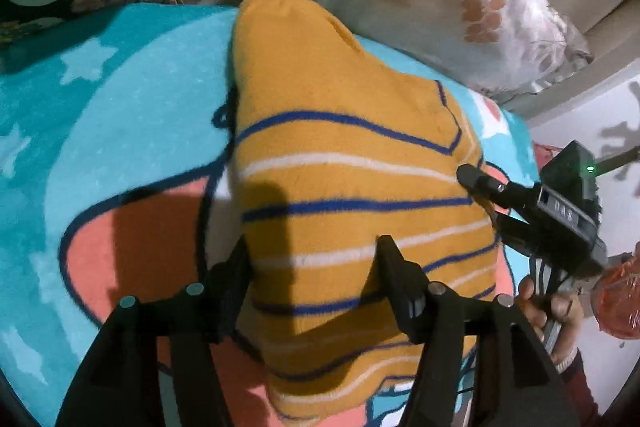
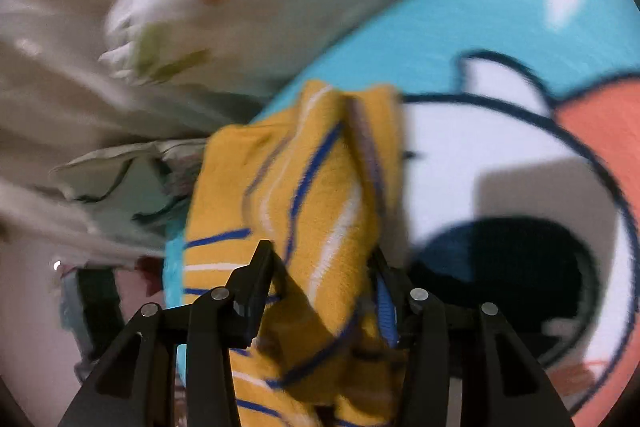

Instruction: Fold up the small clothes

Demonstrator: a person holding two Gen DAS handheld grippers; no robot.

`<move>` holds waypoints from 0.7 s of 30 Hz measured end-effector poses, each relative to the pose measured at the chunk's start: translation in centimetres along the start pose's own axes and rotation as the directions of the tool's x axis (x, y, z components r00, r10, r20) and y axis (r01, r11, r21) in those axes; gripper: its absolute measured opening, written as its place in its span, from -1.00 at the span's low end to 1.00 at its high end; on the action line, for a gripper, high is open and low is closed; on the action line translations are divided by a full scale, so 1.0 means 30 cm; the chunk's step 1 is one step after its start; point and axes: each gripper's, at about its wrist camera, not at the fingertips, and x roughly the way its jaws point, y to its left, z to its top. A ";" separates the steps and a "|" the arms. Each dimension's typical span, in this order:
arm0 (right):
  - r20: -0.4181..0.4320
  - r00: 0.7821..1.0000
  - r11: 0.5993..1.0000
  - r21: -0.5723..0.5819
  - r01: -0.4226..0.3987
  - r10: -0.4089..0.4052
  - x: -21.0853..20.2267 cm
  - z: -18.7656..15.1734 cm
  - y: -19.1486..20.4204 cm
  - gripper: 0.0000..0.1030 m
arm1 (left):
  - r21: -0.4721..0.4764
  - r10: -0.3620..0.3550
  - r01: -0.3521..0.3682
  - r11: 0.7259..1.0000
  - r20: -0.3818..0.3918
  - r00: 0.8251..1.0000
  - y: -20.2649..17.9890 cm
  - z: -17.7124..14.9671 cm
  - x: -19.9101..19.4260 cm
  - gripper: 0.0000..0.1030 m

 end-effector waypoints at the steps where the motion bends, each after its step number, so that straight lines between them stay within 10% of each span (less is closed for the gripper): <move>1: 0.023 1.000 0.999 0.043 -0.010 0.010 -0.030 -0.002 -0.022 0.01 | 0.001 0.004 -0.004 1.000 0.014 1.000 -0.001 -0.009 -0.021 0.22; 9: 0.156 0.980 0.986 -0.090 0.138 -0.123 -0.210 0.004 0.197 0.02 | -0.055 0.118 -0.111 0.992 0.153 0.981 0.077 -0.084 -0.162 0.45; 14: 0.011 0.997 0.979 -0.188 -0.076 0.079 -0.041 -0.034 0.412 0.02 | -0.099 0.192 -0.176 0.979 0.196 0.962 0.157 -0.152 -0.252 0.45; 17: -0.145 0.958 0.953 -0.140 -0.267 0.247 0.118 -0.056 0.466 0.02 | -0.112 0.218 -0.198 0.974 0.216 0.952 0.190 -0.185 -0.300 0.45; 21: -0.244 0.944 0.964 -0.089 -0.250 0.222 0.324 -0.062 0.480 0.02 | -0.135 0.227 -0.200 0.970 0.223 0.948 0.235 -0.223 -0.349 0.45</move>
